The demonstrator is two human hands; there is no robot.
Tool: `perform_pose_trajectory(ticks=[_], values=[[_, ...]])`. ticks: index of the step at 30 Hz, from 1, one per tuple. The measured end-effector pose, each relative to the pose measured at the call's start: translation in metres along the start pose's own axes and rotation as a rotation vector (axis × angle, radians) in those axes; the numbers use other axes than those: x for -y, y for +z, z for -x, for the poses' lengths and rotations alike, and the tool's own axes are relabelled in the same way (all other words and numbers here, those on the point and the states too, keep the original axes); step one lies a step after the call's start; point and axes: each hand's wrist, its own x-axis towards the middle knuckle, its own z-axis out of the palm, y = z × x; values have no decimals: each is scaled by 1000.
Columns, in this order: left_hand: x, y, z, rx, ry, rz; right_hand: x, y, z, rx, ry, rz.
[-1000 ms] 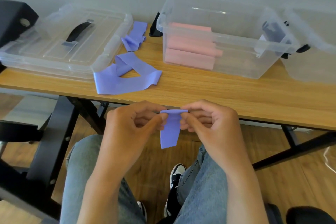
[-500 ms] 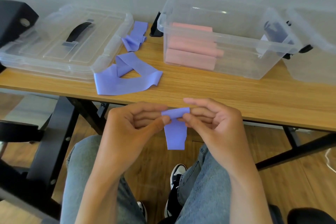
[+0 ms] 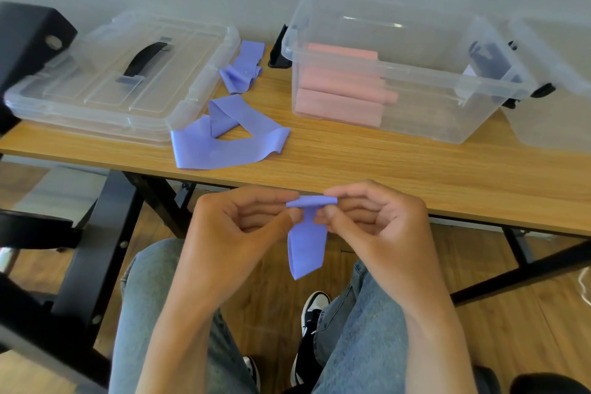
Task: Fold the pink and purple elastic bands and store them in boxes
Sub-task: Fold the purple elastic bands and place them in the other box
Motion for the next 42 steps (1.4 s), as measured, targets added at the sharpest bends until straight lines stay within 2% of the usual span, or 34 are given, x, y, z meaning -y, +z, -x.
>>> perform_pose_trajectory(ticks=[4, 10, 17, 27, 39, 42], values=[[-1, -1, 1, -46, 3, 83, 2, -2, 0, 24, -9, -49], [0, -3, -1, 7, -16, -5, 0, -3, 1, -4, -23, 50], [5, -3, 0, -17, -4, -107, -3, -1, 1, -12, -48, 157], [2, -1, 0, -36, 18, 50, 1, -3, 2, 30, -19, -61], [9, -3, -2, 14, 24, -101, -8, -3, 1, -8, -78, 171], [7, 0, -1, 38, 10, -90, -8, -2, 1, 24, -64, 146]])
